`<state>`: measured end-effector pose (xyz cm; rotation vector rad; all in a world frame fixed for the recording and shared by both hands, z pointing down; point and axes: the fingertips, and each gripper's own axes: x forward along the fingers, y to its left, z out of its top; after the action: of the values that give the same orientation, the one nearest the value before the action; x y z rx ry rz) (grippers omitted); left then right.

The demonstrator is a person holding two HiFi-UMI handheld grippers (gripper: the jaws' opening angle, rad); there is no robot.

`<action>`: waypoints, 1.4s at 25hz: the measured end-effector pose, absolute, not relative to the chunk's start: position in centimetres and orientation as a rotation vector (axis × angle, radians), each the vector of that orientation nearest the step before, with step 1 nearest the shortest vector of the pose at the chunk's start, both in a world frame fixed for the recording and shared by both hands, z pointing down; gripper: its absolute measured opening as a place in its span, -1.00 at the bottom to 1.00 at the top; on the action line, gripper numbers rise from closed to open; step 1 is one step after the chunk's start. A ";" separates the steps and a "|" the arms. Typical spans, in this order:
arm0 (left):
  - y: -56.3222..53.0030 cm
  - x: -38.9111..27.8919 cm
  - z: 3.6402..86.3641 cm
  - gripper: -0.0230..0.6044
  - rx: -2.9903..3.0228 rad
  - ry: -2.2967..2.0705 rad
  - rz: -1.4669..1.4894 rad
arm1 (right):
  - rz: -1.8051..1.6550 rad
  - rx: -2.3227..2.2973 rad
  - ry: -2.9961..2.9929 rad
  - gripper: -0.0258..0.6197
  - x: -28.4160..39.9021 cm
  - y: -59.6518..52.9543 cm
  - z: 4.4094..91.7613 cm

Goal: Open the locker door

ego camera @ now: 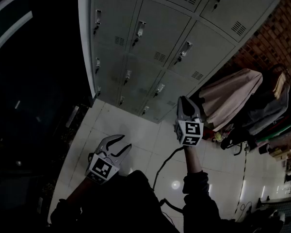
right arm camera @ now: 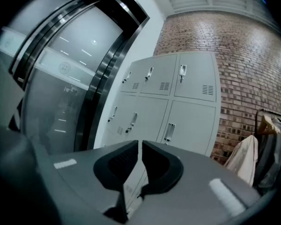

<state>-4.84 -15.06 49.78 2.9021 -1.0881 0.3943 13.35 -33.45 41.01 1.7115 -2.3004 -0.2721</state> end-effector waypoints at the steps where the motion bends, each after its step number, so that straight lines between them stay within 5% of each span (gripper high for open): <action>1: -15.1 -5.4 49.9 -0.39 2.882 -1.097 0.389 | -0.247 1.719 -2.296 -0.83 13.5 -35.7 40.8; 17: -22.4 -9.4 52.7 -0.39 2.638 -1.251 0.404 | -0.017 1.867 -2.087 -0.72 19.2 -66.5 40.7; 35: -19.5 -8.2 53.5 -0.39 2.715 -1.093 0.435 | -0.011 1.730 -2.294 -0.83 18.4 -59.6 41.1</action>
<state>-8.15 -19.50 53.48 2.7146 -1.0927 0.4345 18.40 -59.56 41.07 1.7304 -2.2937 -0.0106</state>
